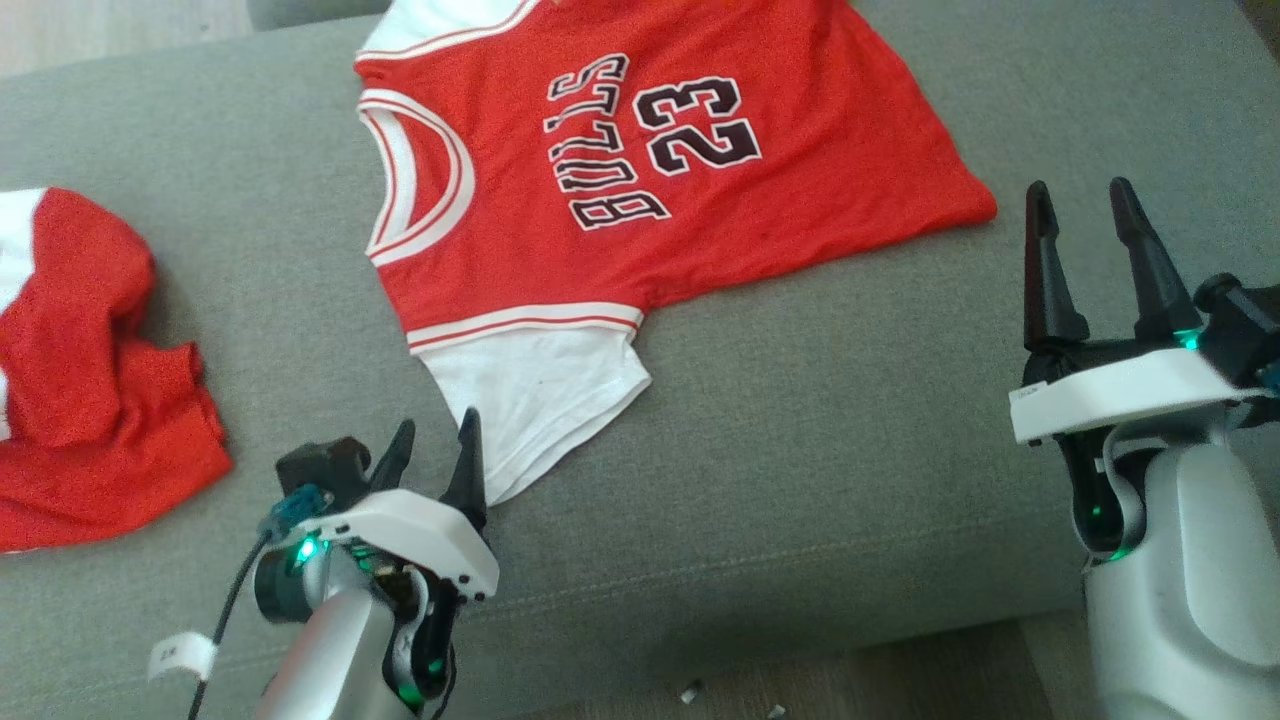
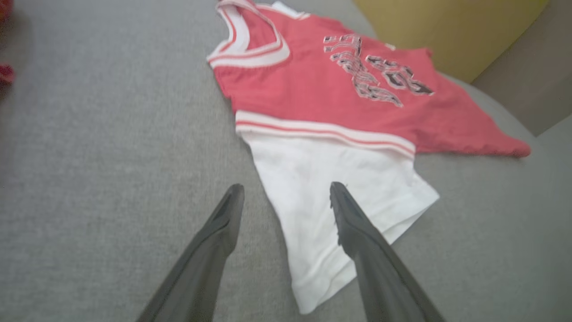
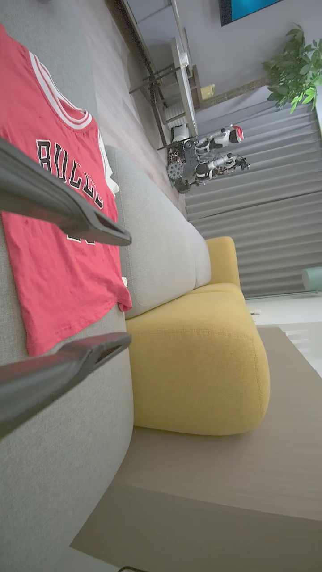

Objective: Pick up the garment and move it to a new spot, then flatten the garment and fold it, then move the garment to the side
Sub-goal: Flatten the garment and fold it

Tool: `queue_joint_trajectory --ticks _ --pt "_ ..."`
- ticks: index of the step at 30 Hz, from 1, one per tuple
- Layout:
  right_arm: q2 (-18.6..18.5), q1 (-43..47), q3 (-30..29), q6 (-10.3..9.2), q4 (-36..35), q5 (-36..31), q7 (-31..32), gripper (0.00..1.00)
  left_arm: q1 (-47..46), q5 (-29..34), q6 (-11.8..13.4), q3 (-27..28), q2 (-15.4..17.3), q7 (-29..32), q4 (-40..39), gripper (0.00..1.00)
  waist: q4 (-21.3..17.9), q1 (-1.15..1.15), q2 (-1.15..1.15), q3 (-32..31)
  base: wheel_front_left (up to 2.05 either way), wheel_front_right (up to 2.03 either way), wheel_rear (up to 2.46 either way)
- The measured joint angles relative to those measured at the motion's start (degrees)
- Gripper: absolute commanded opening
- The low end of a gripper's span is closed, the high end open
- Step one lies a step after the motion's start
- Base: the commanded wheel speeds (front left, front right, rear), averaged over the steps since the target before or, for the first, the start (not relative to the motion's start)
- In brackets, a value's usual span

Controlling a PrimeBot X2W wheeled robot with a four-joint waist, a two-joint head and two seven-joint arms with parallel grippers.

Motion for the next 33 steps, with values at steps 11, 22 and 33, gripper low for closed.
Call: queue_joint_trajectory --ticks 11,22,33 --pt "0.3 0.0 0.0 0.0 -1.6 0.0 0.2 1.0 -4.5 0.9 1.4 -2.5 -0.1 4.0 7.7 1.0 -2.6 0.0 0.0 2.7 0.0 0.0 0.0" --pt "0.6 -0.1 -1.3 0.0 -0.5 0.0 -0.1 1.0 -6.1 -2.5 -0.7 -4.1 -0.2 6.8 8.4 0.0 -1.9 0.0 0.0 2.5 0.0 0.0 0.0" --pt "1.8 -0.8 -9.4 0.0 6.4 2.4 3.6 1.0 -5.7 -4.1 -0.1 -1.7 0.5 1.1 1.3 0.0 1.8 0.01 0.0 1.1 0.0 0.0 0.0"
